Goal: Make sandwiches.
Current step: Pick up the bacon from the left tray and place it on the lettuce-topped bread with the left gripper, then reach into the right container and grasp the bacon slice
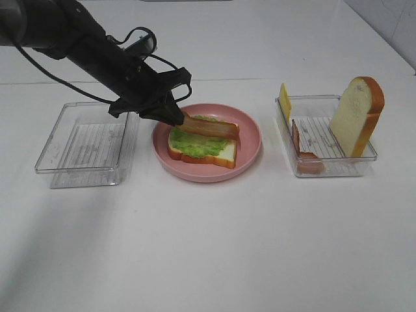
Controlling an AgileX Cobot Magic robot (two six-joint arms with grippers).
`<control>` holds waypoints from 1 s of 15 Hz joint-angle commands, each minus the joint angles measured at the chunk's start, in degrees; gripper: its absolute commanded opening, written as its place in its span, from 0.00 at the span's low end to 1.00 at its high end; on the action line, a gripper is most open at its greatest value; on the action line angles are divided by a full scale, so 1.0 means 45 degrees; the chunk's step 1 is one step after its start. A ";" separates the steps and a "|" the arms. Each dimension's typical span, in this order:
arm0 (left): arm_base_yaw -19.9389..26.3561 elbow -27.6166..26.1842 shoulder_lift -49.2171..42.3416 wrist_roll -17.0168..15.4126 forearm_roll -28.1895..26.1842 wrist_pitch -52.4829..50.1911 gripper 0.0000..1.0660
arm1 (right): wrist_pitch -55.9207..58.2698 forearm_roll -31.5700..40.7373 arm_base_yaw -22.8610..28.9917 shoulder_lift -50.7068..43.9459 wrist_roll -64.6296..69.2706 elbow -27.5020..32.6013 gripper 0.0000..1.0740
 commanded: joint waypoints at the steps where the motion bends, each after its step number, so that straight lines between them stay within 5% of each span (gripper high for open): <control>1: -0.0013 -0.0064 0.0025 -0.0255 0.0115 -0.0153 0.24 | -0.0127 0.0038 -0.0064 -0.0140 0.0025 0.0051 0.75; 5: -0.0013 -0.0064 0.0013 -0.0242 0.0153 -0.0166 0.73 | -0.0127 0.0038 -0.0064 -0.0140 0.0025 0.0051 0.75; 8: -0.0013 -0.0064 -0.0255 -0.0229 0.0789 -0.0216 0.73 | -0.0127 0.0038 -0.0064 -0.0140 0.0025 0.0051 0.75; 11: -0.0013 -0.0064 -0.1948 -0.0637 0.3514 -0.0433 0.73 | -0.0127 0.0038 -0.0064 -0.0140 0.0025 0.0051 0.75; 13: -0.0013 -0.0064 -0.2508 -0.1044 0.4189 -0.0293 0.73 | -0.0127 0.0038 -0.0064 -0.0140 0.0025 0.0051 0.75; 15: -0.0013 -0.0064 -0.3832 -0.2228 0.5921 0.0547 0.73 | -0.0127 0.0038 -0.0064 -0.0140 0.0025 0.0051 0.75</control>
